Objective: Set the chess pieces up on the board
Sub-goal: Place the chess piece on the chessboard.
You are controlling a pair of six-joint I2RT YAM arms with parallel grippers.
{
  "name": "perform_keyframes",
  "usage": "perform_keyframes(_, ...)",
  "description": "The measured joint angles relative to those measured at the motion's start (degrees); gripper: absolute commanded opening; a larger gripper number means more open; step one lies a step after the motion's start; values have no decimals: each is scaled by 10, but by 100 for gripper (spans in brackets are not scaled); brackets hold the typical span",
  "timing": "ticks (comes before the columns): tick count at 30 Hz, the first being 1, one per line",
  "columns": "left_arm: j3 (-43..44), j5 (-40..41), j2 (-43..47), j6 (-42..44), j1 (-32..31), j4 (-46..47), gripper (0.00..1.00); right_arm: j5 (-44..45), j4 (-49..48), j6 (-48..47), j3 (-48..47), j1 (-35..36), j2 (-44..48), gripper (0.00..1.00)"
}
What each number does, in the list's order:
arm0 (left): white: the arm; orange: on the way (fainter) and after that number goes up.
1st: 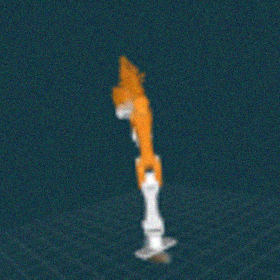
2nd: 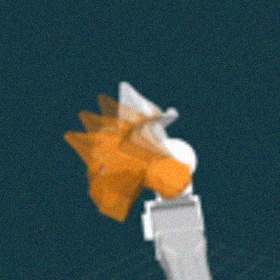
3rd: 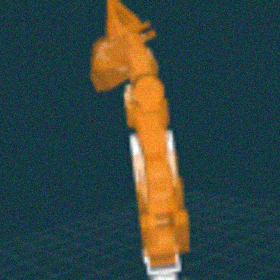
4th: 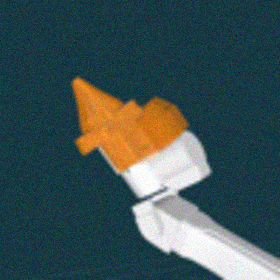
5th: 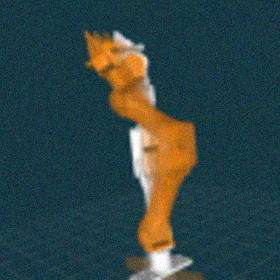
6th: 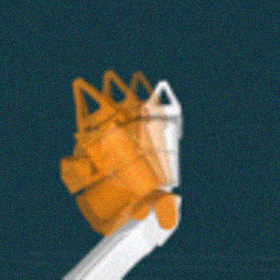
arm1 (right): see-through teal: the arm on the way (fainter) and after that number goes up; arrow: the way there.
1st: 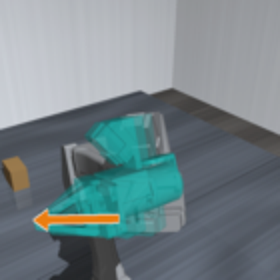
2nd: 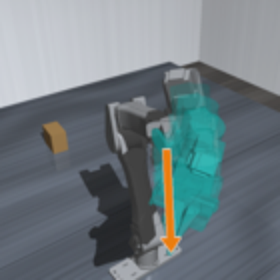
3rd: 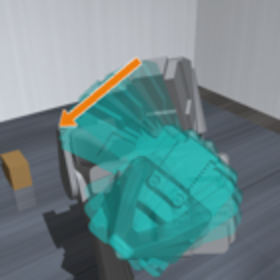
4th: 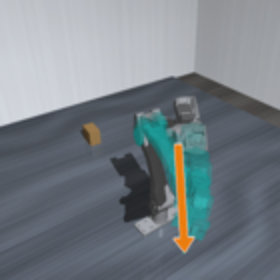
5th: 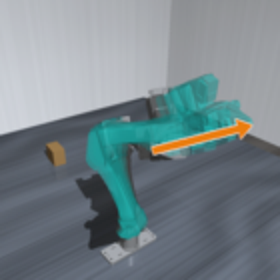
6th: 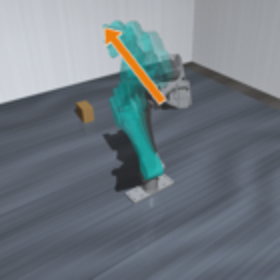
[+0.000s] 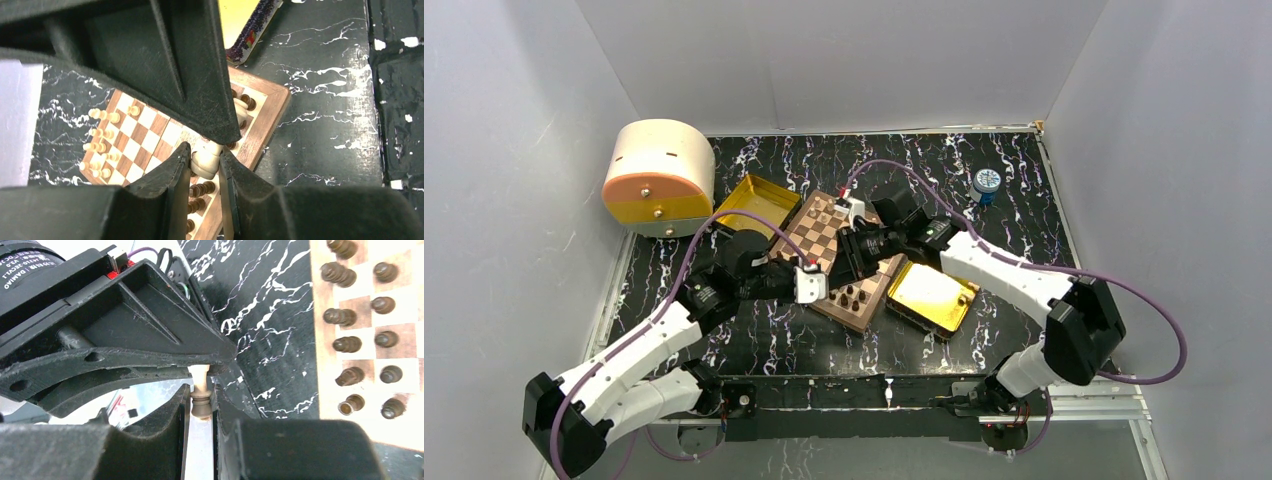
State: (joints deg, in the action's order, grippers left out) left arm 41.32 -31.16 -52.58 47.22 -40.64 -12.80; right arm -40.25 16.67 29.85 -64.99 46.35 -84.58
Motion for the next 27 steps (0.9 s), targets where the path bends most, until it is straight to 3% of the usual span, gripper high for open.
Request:
perform_keyframes(7,14,33,-19,-160,0,61,7,116,-23,20,27,1,90,49)
perform_keyframes(13,6,66,-21,-375,0,181,7,212,-85,48,91,1,198,49)
perform_keyframes(17,-19,78,-19,-507,0,260,6,252,-122,65,134,1,241,43)
perform_keyframes(20,-25,82,-21,-568,0,291,6,271,-133,74,143,1,253,41)
perform_keyframes(27,-25,92,-33,-641,0,323,5,294,-178,82,144,1,276,53)
